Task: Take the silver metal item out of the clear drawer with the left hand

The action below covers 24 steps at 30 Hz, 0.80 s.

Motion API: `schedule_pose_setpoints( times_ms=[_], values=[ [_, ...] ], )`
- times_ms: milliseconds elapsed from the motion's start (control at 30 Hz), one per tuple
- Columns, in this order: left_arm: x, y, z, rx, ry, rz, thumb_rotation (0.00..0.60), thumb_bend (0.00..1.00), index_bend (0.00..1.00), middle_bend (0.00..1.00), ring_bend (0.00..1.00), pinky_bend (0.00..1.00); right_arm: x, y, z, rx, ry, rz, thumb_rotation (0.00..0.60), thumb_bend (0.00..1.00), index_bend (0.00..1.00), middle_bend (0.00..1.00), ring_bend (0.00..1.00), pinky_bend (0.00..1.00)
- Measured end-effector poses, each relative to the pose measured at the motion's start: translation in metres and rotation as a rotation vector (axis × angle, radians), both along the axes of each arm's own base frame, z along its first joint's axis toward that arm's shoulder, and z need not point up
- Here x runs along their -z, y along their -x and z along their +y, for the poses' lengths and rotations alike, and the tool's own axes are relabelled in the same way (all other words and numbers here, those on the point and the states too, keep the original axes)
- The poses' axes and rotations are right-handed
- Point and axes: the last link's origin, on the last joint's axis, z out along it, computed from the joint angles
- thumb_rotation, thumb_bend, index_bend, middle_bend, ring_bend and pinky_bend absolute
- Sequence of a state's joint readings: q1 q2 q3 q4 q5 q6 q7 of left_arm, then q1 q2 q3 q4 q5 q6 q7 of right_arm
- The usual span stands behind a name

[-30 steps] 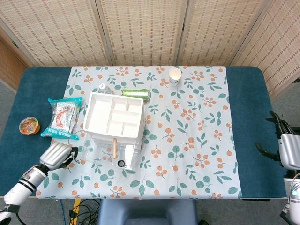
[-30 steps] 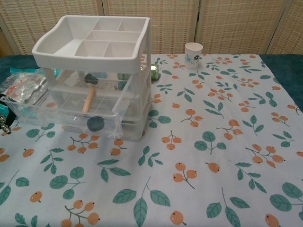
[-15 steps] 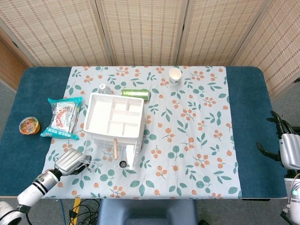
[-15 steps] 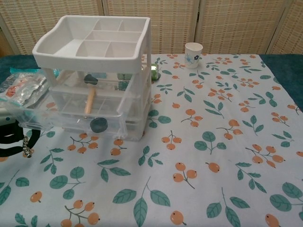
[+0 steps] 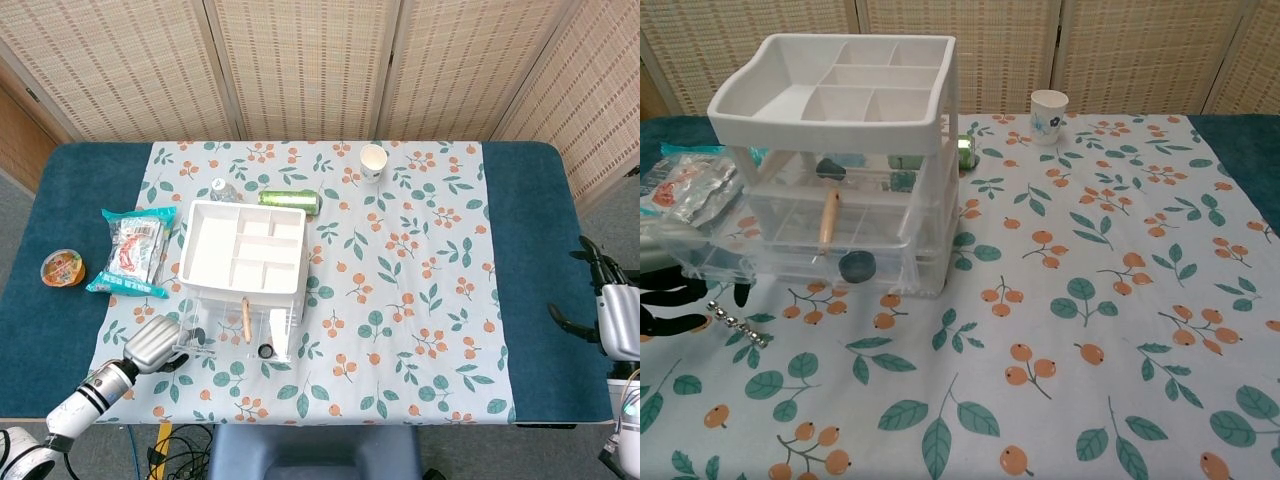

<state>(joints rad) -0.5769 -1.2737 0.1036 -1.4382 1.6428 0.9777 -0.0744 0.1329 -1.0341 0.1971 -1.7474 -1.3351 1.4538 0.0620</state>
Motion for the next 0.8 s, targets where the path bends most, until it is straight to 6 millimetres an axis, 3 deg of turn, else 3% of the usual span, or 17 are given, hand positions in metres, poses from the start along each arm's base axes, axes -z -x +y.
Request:
schedule_pose_setpoints(
  times_ms=[267,567,800],
  values=[
    [-0.016,0.013,0.003,-0.065,-0.068,0.006,0.6,0.39,0.38,0.9,0.91,0.99,-0.001,-0.002,0.001,-0.004,0.002,0.004,0.6,0.26,0.0,0.22,0.21,0.36],
    [-0.067,0.028,0.013,-0.162,-0.298,-0.009,0.6,0.39,0.37,0.82,0.77,0.92,0.002,-0.002,0.003,-0.007,-0.027,0.019,0.6,0.26,0.0,0.22,0.21,0.36],
    [-0.103,0.029,0.007,-0.229,-0.49,-0.067,0.6,0.38,0.35,0.73,0.65,0.81,0.006,0.001,0.008,-0.02,-0.059,0.032,0.6,0.28,0.0,0.19,0.2,0.36]
  ],
)
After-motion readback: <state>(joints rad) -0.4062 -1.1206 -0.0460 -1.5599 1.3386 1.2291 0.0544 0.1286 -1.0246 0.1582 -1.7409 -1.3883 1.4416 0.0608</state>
